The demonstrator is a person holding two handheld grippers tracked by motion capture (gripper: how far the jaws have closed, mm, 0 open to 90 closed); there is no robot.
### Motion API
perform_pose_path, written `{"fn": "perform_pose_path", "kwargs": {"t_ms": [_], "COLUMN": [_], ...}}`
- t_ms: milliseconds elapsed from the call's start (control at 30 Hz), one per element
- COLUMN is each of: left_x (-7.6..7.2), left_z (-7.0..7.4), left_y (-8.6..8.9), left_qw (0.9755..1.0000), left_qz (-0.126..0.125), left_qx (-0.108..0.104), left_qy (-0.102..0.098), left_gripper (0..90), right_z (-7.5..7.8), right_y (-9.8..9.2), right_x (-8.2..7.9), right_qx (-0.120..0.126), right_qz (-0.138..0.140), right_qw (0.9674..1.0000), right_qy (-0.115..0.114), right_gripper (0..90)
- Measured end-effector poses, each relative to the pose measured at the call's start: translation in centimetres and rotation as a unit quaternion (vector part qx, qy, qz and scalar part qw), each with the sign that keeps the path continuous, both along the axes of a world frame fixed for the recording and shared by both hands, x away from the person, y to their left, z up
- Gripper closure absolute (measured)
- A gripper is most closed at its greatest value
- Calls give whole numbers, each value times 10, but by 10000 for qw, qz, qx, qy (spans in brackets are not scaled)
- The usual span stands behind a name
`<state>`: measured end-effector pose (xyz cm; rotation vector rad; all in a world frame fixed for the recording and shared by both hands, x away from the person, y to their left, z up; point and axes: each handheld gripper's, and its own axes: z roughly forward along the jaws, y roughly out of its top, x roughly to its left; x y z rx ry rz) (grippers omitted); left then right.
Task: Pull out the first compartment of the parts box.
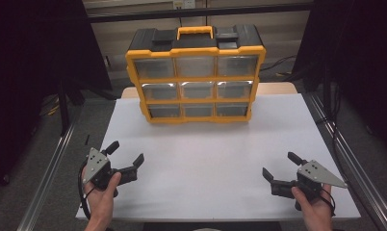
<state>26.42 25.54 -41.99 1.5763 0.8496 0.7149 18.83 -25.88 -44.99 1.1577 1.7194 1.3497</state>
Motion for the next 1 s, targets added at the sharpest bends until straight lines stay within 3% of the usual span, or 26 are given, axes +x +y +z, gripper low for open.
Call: {"fn": "perform_pose_path", "kwargs": {"t_ms": [100,200,233,300,367,533,600,633,667,733,833,933,1000], "left_x": [-3,-4,-1,3,10,22,24,27,27,33,36,42,46], "left_z": [6,14,17,22,29,41,43,46,46,50,54,61,64], "left_y": [-9,-20,-23,-27,-31,-40,-41,-42,-42,-47,-49,-51,-49], "left_qw": [9999,9994,9991,9991,9988,9987,9983,9969,9969,9945,9942,9929,9914], "left_qz": [-139,-319,-357,-365,-415,-471,-543,-649,-649,-669,-724,-624,-740], "left_qx": [-26,52,118,-5,41,65,71,141,141,523,511,645,724], "left_qy": [49,-123,-194,-216,-268,-165,-211,-414,-414,-619,-615,-786,-805], "left_gripper": [36,35,35,35,35,35,29,21,22,20,22,22,22], "right_z": [0,1,1,1,1,-1,-1,-1,-1,-1,-1,-1,-1], "right_y": [-1,-2,-1,0,1,0,0,0,0,0,0,1,3], "right_x": [-2,-3,-3,-3,-3,0,-1,-1,-1,-1,-1,0,0], "right_qx": [40,23,30,48,40,122,142,154,154,132,130,64,80], "right_qz": [-9,-2,21,59,100,107,69,81,81,108,122,137,148], "right_qw": [10000,10000,10000,10000,9999,9998,9998,9998,9998,9998,9998,9998,9998], "right_qy": [16,-3,9,-14,9,77,80,62,62,73,82,94,107], "right_gripper": [3,4,5,2,0,1,1,1,1,1,1,0,1]}}
